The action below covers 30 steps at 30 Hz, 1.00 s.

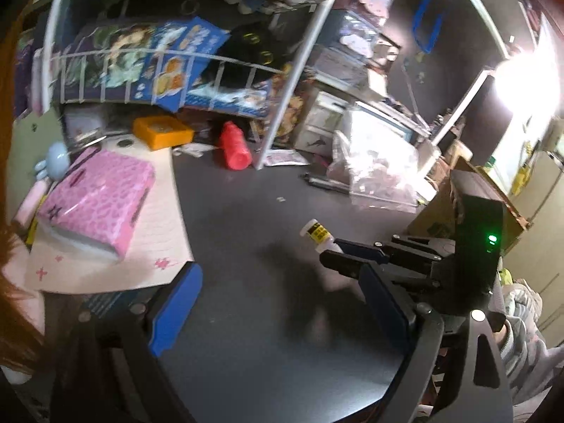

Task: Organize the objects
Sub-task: 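Close the right gripper on the glue bottle and lift it, then carry the glue bottle with the right gripper into the box and release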

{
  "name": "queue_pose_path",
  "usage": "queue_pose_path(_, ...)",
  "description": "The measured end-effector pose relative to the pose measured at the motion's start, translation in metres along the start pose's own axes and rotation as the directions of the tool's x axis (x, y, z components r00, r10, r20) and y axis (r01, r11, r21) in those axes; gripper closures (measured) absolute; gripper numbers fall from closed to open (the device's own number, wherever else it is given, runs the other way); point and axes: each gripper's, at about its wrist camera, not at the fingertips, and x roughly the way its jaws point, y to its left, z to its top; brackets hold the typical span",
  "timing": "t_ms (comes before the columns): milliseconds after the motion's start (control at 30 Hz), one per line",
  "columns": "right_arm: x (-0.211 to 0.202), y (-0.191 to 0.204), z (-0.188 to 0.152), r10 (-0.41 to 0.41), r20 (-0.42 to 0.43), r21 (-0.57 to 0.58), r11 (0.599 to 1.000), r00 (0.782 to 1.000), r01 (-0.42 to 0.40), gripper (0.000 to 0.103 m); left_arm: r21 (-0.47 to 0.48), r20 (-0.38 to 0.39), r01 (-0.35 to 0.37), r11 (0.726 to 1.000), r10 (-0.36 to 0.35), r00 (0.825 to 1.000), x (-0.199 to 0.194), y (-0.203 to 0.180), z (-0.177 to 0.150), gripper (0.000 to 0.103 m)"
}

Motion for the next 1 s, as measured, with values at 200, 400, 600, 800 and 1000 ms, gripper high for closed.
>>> queue_pose_path(200, -0.050, 0.008, 0.006, 0.069, 0.104, -0.081, 0.995, 0.992, -0.061, 0.092, 0.091, 0.046, 0.092, 0.992, -0.097, 0.994, -0.012, -0.026, 0.023, 0.014)
queue_pose_path(400, -0.102, 0.010, 0.017, 0.085, 0.186, -0.145, 0.988, 0.979, -0.058, 0.092, 0.208, -0.004, 0.247, 0.947, -0.251, 0.968, -0.010, -0.059, 0.056, 0.034)
queue_pose_path(600, -0.140, 0.001, 0.018, 0.051, 0.235, -0.180, 0.984, 0.971, -0.008, 0.092, 0.262, -0.086, 0.363, 0.894, -0.353, 0.932, 0.000, -0.097, 0.080, 0.057)
queue_pose_path(800, -0.172, -0.024, 0.015, -0.002, 0.255, -0.157, 0.987, 0.967, 0.044, 0.092, 0.322, -0.143, 0.423, 0.847, -0.398, 0.906, 0.010, -0.143, 0.099, 0.066)
queue_pose_path(1000, -0.201, -0.061, 0.009, -0.083, 0.263, -0.089, 0.990, 0.961, 0.110, 0.092, 0.355, -0.190, 0.458, 0.815, -0.417, 0.889, 0.028, -0.192, 0.115, 0.066)
